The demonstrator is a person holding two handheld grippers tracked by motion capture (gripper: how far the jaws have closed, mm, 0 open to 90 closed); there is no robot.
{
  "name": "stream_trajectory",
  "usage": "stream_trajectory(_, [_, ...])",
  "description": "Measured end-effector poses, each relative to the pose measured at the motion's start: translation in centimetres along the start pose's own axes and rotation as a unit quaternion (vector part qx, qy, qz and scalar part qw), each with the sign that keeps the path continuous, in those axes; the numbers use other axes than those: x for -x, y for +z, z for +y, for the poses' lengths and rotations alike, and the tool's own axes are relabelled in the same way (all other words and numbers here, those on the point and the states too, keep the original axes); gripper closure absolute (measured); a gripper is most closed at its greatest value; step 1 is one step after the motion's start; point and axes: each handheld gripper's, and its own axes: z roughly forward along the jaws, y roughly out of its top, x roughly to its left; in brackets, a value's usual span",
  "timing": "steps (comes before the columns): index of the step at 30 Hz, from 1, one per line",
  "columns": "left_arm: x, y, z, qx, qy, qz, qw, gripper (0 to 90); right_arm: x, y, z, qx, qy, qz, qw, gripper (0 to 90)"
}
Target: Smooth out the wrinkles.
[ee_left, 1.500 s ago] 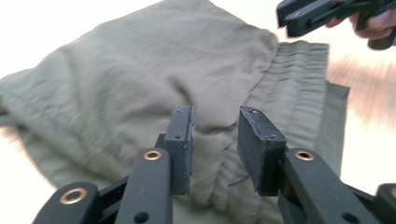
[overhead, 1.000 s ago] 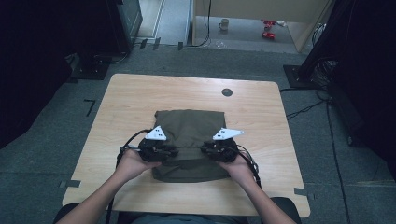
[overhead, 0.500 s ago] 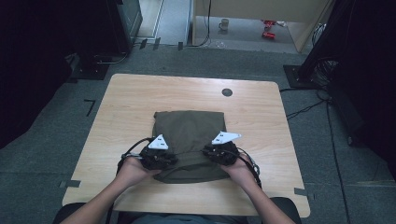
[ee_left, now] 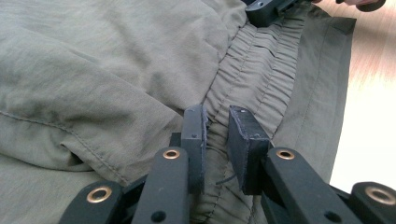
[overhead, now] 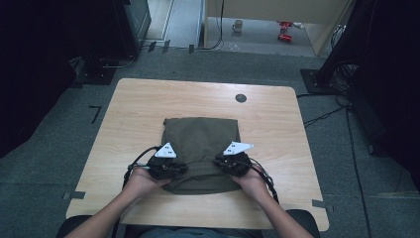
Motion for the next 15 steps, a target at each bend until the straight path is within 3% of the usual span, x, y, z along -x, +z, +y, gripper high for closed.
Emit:
stream_trajectory(3, [0.0,-0.1,0.0,0.001,0.0,-0.001,1.0,76.8,0.0,0.0,0.1,-0.001,0.0,-0.001,1.0,78.1])
stream_trajectory(8, [0.3,-0.5,0.6,0.001,-0.001,-0.013,0.9999,66.4,0.1,-0.4,0.4,0.002,0.011,0.003,0.9999,74.0])
stream_trajectory(12, [0.2,-1.4,1.0,0.023,-0.022,-0.03,0.9991,61.3,0.5,-1.1,0.7,0.025,0.026,0.011,0.9993,68.1])
stream_trajectory(15, [0.1,-1.9,1.3,0.03,-0.021,-0.022,0.9991,57.6,0.6,-1.5,1.0,0.047,0.03,0.004,0.9985,65.4])
